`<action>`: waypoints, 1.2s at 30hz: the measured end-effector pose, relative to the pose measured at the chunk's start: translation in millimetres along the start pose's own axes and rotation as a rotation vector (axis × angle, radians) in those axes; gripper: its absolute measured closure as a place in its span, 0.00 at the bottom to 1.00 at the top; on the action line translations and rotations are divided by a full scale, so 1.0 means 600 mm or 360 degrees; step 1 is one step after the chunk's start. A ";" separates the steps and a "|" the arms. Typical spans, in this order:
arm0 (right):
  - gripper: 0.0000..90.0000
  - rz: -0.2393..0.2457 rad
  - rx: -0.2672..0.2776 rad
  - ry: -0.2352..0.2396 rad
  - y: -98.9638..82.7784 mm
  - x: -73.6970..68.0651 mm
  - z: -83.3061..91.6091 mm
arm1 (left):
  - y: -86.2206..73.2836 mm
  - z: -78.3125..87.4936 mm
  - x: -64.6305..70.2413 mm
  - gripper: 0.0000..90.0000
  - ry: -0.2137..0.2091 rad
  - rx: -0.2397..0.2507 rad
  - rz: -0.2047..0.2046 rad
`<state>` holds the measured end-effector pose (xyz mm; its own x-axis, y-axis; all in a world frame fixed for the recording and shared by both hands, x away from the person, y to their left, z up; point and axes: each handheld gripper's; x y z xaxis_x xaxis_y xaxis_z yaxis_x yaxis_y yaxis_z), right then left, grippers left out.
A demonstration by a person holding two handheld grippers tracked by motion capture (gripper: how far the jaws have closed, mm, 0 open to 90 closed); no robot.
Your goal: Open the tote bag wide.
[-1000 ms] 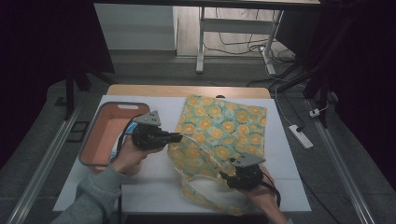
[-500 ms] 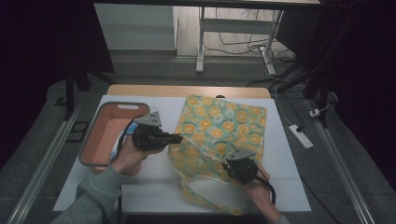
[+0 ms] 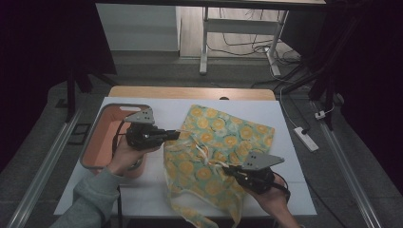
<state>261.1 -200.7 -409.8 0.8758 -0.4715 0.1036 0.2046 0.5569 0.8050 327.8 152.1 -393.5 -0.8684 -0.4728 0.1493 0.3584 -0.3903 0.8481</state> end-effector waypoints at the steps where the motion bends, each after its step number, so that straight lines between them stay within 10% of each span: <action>1: 0.99 0.0008 0.0019 -0.0025 0.006 0.004 0.006 | 0.001 -0.005 0.000 0.98 0.0022 -0.0011 -0.0005; 13: 0.99 -0.0347 0.0025 -0.0130 -0.030 0.141 -0.030 | 0.011 -0.109 -0.025 0.98 0.0138 -0.0197 0.0025; 36: 0.97 -0.0561 -0.0242 -0.0143 -0.120 0.195 -0.088 | -0.008 -0.227 -0.072 0.95 0.0174 -0.0458 0.0167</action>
Point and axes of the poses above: each handheld gripper's, and its own axes: z roughly backward along the jaws, y roughly out of its top, x roughly to its right, and after that the axes turned 3 degrees about -x, right-handed
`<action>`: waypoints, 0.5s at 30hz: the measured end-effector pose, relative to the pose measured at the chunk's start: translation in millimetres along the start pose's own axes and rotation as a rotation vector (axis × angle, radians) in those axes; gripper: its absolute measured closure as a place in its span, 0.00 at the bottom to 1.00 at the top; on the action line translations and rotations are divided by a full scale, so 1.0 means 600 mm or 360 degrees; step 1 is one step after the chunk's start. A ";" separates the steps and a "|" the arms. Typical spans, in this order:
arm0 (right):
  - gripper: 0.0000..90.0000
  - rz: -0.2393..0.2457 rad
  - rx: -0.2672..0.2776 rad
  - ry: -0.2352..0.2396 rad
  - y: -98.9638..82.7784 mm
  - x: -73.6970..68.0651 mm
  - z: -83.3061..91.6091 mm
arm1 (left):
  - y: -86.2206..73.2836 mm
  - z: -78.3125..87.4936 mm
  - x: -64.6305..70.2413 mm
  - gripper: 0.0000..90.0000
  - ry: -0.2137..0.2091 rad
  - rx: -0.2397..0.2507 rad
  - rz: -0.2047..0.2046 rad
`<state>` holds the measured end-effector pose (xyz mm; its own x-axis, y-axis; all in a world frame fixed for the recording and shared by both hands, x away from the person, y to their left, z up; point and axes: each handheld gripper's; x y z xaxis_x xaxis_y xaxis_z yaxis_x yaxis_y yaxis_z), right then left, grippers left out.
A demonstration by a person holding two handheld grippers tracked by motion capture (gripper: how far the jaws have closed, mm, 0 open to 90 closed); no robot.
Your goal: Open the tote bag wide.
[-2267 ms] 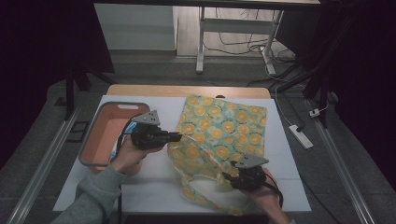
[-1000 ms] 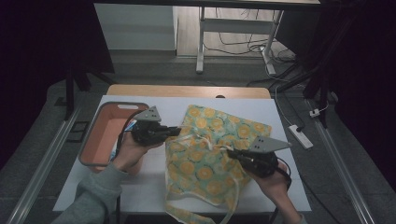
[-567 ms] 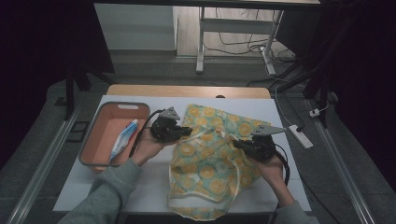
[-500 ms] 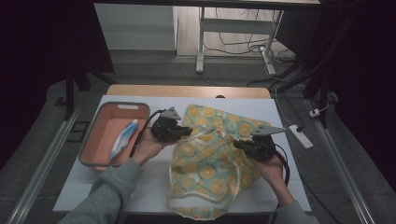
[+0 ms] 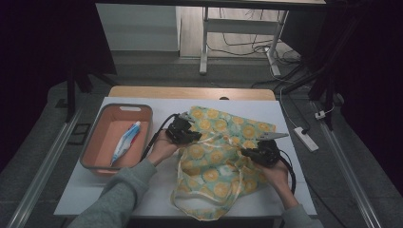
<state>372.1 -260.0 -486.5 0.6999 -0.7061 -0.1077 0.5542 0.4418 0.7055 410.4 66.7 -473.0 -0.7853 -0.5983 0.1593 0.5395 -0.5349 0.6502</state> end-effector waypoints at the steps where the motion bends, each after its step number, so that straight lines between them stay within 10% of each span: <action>1: 0.97 0.0000 0.0000 0.0001 -0.001 0.000 0.001 | 0.000 0.000 0.000 0.95 0.0000 0.0000 0.0000; 9: 0.96 -0.0003 0.0010 -0.0003 -0.003 0.001 0.006 | -0.004 0.022 -0.001 0.49 0.0001 0.0063 0.0004; 15: 0.95 -0.0014 0.0005 -0.0012 -0.004 0.004 0.008 | -0.019 0.097 0.018 0.39 0.0024 0.0195 -0.0019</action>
Point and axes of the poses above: each handheld gripper's, and its own axes: z roughly backward along the jaws, y roughly out of its top, x roughly to its right, and after that the axes turned 3 degrees about -x, right-handed
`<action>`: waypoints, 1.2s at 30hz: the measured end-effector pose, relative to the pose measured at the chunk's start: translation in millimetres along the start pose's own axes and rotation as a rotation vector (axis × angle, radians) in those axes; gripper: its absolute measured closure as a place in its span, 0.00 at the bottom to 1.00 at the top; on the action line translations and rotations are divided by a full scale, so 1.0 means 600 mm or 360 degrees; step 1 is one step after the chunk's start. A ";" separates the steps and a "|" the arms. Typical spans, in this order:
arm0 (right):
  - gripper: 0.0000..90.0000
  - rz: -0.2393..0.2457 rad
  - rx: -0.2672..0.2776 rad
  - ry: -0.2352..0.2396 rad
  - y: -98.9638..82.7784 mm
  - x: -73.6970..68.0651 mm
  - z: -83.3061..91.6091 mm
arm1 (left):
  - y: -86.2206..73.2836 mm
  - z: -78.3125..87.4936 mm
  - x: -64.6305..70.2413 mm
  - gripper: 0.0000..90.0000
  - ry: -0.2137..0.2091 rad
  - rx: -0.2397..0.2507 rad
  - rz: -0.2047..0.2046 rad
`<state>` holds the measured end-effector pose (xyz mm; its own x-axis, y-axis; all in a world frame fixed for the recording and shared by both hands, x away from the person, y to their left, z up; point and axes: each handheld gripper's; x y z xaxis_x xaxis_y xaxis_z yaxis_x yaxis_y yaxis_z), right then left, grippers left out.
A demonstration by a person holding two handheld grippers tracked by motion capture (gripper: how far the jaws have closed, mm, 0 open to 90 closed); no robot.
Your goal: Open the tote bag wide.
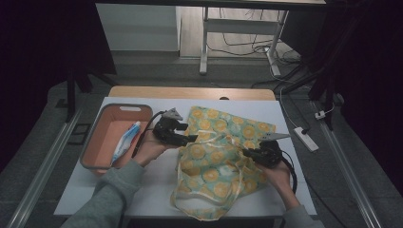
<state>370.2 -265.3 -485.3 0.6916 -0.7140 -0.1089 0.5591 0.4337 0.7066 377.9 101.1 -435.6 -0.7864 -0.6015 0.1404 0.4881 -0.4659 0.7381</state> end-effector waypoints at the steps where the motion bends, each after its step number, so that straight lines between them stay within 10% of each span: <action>1: 0.95 -0.0001 0.0000 0.0001 0.000 0.000 0.000 | -0.004 0.023 0.014 0.39 -0.0009 0.0027 -0.0037; 10: 0.90 0.0005 -0.0001 -0.0007 0.000 0.002 0.000 | -0.024 0.057 0.095 0.42 -0.0144 -0.0007 -0.0295; 26: 0.65 0.0015 0.0070 -0.0029 0.004 -0.007 0.006 | -0.036 -0.073 0.219 0.45 -0.0371 -0.0451 -0.0691; 36: 0.61 0.0019 0.0067 -0.0019 0.004 -0.011 0.005 | -0.066 -0.132 0.242 0.45 -0.0390 -0.0649 -0.0768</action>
Point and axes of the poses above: each handheld gripper's, and its own axes: z roughly backward along the jaws, y roughly out of its top, x roughly to its right, and after that the axes turned 3 degrees about -x, right-handed
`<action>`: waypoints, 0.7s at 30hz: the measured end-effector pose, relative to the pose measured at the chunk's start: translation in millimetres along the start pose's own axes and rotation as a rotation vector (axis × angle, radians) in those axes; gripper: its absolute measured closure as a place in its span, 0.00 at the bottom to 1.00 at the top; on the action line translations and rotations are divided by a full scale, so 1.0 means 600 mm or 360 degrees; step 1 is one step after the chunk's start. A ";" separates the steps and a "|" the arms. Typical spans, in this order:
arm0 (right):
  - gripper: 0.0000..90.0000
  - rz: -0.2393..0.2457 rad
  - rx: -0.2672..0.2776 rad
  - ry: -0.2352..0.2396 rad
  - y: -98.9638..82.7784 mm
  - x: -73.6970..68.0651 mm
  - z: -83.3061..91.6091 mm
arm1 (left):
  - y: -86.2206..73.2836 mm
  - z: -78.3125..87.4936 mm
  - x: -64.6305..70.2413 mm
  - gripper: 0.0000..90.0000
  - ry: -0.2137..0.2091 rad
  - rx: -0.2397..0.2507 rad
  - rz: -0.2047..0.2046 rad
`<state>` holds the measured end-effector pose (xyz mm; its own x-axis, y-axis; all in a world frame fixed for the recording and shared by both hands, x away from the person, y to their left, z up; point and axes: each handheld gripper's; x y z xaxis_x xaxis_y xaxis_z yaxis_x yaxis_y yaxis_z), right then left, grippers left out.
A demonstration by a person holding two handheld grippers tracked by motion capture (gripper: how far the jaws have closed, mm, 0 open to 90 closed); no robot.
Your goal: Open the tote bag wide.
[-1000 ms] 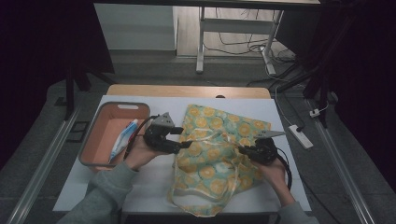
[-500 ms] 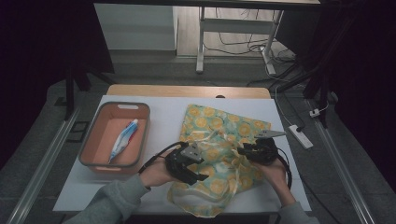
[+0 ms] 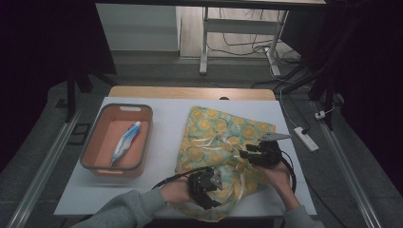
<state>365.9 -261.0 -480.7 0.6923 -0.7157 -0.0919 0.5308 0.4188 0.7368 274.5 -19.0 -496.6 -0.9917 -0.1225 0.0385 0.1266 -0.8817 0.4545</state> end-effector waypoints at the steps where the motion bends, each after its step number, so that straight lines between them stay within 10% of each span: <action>1: 0.60 0.0000 -0.0001 0.0001 0.000 0.000 0.000 | 0.000 -0.004 -0.001 0.45 -0.0003 -0.0002 0.0006; 16: 0.51 0.0031 0.0042 0.0019 0.010 -0.011 0.013 | -0.011 -0.023 -0.011 0.98 -0.0001 -0.0011 0.0057; 21: 0.37 0.0116 0.0058 0.0062 0.033 -0.035 0.031 | -0.018 -0.014 -0.013 0.99 0.0014 -0.0015 0.0043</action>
<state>352.8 -248.1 -451.7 0.7472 -0.6616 -0.0627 0.4607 0.4476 0.7664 280.9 -12.3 -509.4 -0.9877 -0.1504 0.0427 0.1536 -0.8823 0.4450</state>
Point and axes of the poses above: each handheld gripper's, and its own axes: z roughly backward along the jaws, y roughly out of its top, x roughly to its right, and after that the axes turned 3 degrees about -x, right-handed
